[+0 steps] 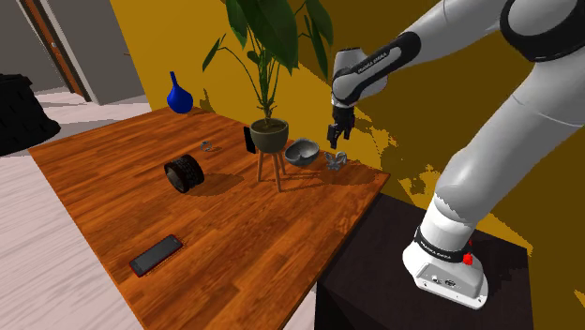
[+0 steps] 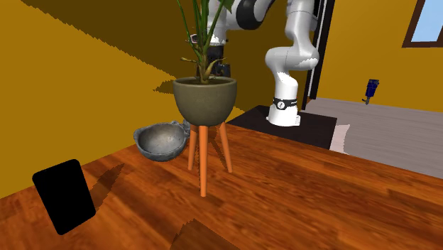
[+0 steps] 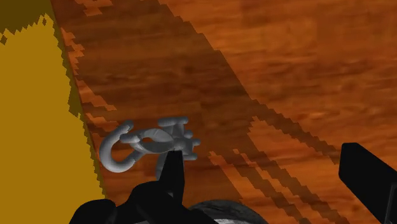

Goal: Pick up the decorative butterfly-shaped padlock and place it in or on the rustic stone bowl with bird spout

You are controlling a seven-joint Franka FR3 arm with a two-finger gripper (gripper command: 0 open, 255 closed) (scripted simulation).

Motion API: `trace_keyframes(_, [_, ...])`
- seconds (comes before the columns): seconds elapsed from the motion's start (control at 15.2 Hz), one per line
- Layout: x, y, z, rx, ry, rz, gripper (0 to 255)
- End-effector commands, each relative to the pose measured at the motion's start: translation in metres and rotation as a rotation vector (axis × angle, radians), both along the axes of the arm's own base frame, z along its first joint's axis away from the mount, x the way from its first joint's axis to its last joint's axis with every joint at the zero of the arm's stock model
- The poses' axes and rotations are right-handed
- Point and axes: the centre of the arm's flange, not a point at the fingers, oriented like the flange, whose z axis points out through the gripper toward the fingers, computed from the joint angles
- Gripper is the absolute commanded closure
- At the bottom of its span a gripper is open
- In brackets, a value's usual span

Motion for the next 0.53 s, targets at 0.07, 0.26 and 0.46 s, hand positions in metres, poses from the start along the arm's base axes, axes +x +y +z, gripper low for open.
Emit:
trace_keyframes(0.07, [0.015,-0.02,-0.031,0.001,0.01,0.003,0])
trace_keyframes(0.26, [0.028,-0.043,-0.062,0.003,0.021,0.004,0])
trace_keyframes(0.46, [0.041,-0.066,-0.093,0.006,0.032,0.006,0])
